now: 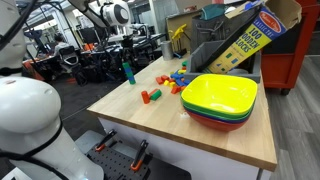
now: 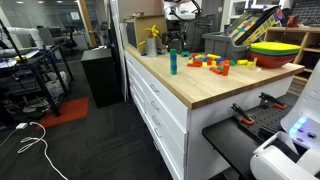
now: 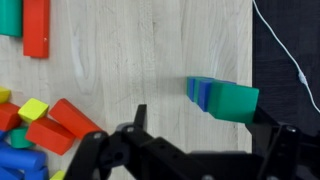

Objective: Pick up one square green block and put it on the pile of stacked up blocks on the left

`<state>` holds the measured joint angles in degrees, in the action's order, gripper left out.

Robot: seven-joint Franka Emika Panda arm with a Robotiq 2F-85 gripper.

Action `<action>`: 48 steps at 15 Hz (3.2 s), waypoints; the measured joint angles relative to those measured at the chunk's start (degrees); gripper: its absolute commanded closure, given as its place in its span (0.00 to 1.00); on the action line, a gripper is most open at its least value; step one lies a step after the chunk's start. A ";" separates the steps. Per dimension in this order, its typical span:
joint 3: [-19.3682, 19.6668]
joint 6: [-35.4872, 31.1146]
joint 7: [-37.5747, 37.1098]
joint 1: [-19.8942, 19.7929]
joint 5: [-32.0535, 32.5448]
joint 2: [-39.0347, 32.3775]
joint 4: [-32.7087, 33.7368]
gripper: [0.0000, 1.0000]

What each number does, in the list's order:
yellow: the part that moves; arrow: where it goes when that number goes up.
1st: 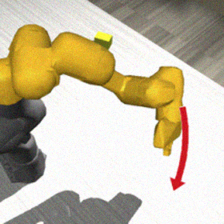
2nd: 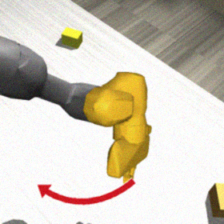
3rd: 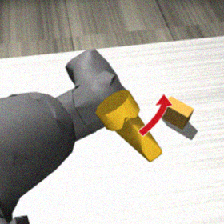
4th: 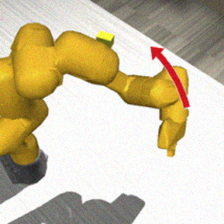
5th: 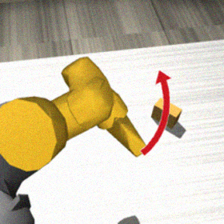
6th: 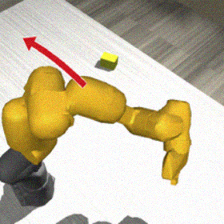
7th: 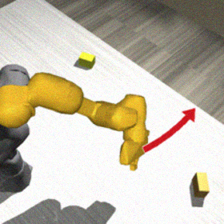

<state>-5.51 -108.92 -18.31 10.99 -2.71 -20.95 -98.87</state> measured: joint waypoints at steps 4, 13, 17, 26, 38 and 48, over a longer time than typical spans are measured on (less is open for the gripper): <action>-0.09 0.12 1.15 0.01 -0.09 0.00 -0.40 0.00; -0.50 0.26 3.79 0.01 -0.49 0.00 -1.54 0.00; -0.50 0.28 4.45 0.01 -0.49 0.00 -1.54 0.00; -0.50 0.33 4.73 -0.07 -0.49 0.01 -1.55 0.00; -0.50 0.53 4.83 -0.41 -0.49 0.09 -1.55 0.00; -2.42 0.52 7.74 -0.32 -5.42 2.22 -1.40 0.00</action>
<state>-7.93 -108.39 -10.56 10.67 -8.13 -18.73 -100.28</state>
